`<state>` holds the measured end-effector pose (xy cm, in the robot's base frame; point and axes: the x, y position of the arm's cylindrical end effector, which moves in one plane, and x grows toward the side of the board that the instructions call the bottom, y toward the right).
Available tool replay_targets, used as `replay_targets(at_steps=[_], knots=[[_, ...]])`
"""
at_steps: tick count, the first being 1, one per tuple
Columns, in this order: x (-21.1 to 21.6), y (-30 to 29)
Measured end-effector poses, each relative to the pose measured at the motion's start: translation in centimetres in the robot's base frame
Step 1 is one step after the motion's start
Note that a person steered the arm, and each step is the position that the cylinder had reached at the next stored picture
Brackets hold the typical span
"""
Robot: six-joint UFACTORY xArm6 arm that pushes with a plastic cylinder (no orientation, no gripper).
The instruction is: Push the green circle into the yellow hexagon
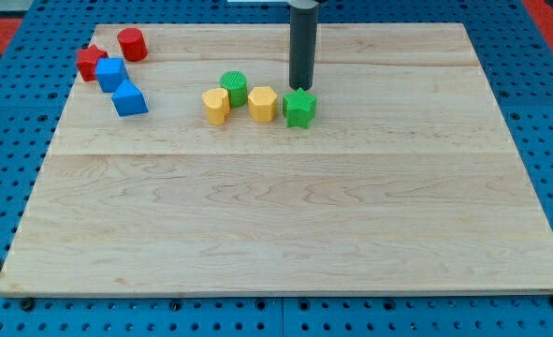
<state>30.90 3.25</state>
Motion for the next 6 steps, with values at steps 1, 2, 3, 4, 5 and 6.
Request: replay_targets(at_steps=[1, 2, 3, 4, 5, 6], knots=[[-5.7, -4.9], [-3.4, -11.3], [0.0, -11.1], [4.8, -7.9], [3.4, -9.2], [-0.5, -13.0]])
